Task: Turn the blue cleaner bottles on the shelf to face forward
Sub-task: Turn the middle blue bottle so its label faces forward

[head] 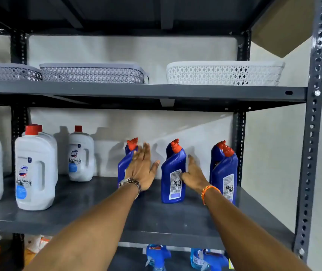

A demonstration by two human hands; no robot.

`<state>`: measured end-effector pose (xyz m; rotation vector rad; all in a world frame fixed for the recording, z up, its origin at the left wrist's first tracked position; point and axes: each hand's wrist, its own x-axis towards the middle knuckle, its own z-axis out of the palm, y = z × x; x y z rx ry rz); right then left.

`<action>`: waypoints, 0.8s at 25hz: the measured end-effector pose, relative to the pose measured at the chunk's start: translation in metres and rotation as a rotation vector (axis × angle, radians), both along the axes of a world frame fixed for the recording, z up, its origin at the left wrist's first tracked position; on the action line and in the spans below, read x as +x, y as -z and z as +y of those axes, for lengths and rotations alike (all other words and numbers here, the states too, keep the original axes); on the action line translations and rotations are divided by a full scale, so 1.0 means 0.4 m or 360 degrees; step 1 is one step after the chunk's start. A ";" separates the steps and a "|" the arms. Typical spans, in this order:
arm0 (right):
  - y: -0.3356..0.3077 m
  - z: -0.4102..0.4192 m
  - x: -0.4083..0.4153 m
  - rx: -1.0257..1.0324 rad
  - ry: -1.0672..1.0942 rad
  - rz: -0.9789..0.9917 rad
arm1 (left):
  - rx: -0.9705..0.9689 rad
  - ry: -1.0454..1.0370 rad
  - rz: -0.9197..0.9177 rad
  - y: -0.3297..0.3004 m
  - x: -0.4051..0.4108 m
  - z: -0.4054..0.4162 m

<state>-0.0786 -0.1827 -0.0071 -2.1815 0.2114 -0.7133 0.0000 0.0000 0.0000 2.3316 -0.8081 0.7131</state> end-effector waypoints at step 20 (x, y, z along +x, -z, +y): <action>0.008 0.011 0.029 0.0654 -0.0295 -0.0372 | -0.0991 0.0611 0.0897 -0.117 0.016 -0.110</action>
